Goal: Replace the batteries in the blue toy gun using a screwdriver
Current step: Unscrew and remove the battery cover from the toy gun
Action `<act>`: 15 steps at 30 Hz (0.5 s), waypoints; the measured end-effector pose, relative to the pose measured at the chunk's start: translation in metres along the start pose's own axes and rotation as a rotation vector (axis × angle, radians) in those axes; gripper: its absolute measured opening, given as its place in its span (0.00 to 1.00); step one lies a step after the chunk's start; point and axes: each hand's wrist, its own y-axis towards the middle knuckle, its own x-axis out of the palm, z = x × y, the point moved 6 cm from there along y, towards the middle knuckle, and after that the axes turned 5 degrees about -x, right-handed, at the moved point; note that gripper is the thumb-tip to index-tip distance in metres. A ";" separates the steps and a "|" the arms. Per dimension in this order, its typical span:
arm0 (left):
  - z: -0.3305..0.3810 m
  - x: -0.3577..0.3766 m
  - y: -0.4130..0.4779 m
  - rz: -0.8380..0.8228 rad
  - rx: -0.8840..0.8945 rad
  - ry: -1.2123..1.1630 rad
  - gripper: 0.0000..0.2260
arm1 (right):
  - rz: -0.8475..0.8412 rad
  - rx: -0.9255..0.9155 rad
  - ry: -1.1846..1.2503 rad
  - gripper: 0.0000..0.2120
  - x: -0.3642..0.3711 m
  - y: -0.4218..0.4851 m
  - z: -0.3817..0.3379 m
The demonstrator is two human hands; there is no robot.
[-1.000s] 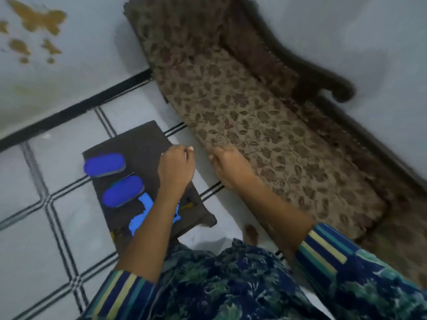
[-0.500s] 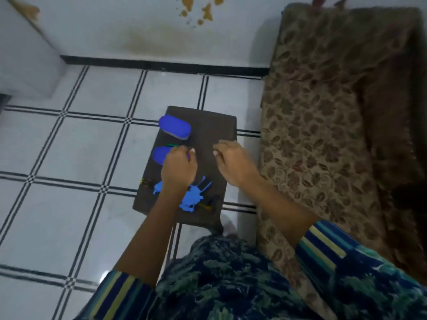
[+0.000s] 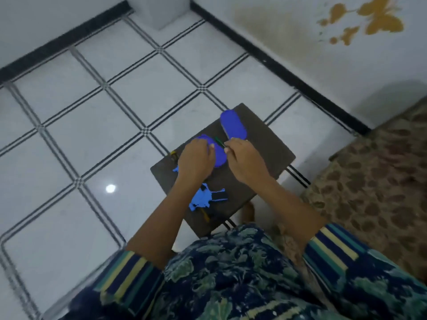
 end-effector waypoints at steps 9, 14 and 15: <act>0.013 0.013 0.004 0.147 -0.362 -0.008 0.13 | -0.269 -0.285 0.026 0.12 0.002 0.052 0.017; 0.016 0.019 -0.001 0.175 -0.470 0.011 0.13 | -0.333 -0.373 0.049 0.12 0.004 0.063 0.018; 0.015 0.020 -0.002 0.186 -0.480 0.003 0.13 | -0.337 -0.386 0.047 0.12 0.004 0.065 0.016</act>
